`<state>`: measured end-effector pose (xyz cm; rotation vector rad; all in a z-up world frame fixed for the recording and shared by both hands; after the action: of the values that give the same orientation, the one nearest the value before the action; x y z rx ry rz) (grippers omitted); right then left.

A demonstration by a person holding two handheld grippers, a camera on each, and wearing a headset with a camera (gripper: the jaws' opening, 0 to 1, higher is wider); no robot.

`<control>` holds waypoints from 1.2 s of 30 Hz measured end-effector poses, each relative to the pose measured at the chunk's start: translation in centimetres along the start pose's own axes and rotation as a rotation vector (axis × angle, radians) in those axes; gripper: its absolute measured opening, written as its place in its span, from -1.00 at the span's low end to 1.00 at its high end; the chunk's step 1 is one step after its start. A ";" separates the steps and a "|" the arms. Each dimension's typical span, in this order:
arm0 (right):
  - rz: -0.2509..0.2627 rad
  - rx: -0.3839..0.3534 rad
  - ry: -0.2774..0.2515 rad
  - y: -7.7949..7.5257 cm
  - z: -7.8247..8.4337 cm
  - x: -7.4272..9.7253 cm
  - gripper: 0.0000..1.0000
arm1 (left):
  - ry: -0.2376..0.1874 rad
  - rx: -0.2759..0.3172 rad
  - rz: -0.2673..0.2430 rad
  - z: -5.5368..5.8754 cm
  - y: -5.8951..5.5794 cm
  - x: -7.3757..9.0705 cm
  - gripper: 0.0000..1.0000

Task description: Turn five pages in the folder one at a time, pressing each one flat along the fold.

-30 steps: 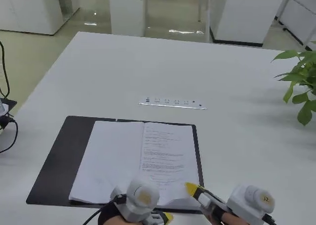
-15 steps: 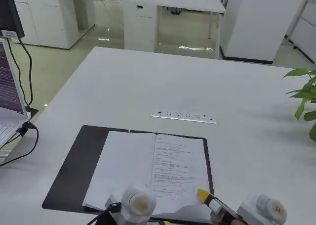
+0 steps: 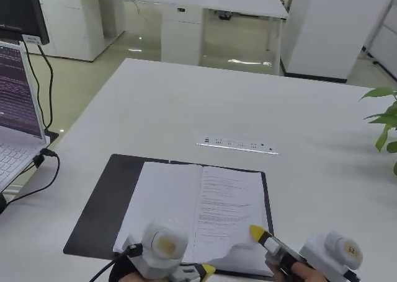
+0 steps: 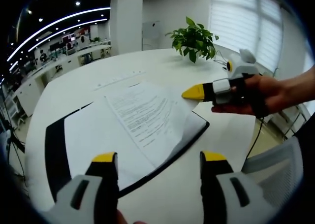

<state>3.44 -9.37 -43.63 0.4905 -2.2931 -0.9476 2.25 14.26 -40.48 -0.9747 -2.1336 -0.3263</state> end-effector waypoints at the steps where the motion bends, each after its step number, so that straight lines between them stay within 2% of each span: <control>1: -0.002 0.003 0.001 0.2 0.0 -0.1 -1.00 | -0.003 0.002 -0.002 0.0 0.1 0.2 0.34; 13: -0.039 0.031 0.007 2.8 -0.3 -2.2 -1.00 | -0.028 0.028 -0.036 1.1 1.9 2.6 0.35; 19: -0.063 0.043 0.019 4.0 -0.2 -3.6 -1.00 | -0.058 0.049 -0.057 1.2 3.0 4.2 0.36; 24: -0.076 0.052 0.029 4.9 0.0 -4.8 -1.00 | -0.072 0.066 -0.070 1.8 3.4 5.3 0.36; 26: -0.076 0.060 0.038 5.3 0.3 -5.2 -1.00 | -0.099 0.115 -0.050 2.0 3.5 5.6 0.36; 31: -0.092 0.061 0.055 6.2 0.8 -6.2 -1.00 | -0.106 0.102 -0.060 2.2 3.7 6.4 0.37; 36: -0.112 0.064 0.083 7.5 1.6 -7.6 -1.00 | -0.123 0.138 -0.058 2.8 3.9 6.9 0.37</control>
<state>7.33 0.58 -42.09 0.6786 -2.2465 -0.8915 0.71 22.05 -37.68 -0.8745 -2.2659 -0.1474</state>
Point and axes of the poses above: the centre of the closed fingertips' face, and the gripper's own axes: x roughly backward along the fingers, y roughly to its left, z roughly out of its underside, the point moved 10 cm from there along x, roughly backward along the fingers, and after that the axes turned 8 degrees about y, right-handed, at the moved point
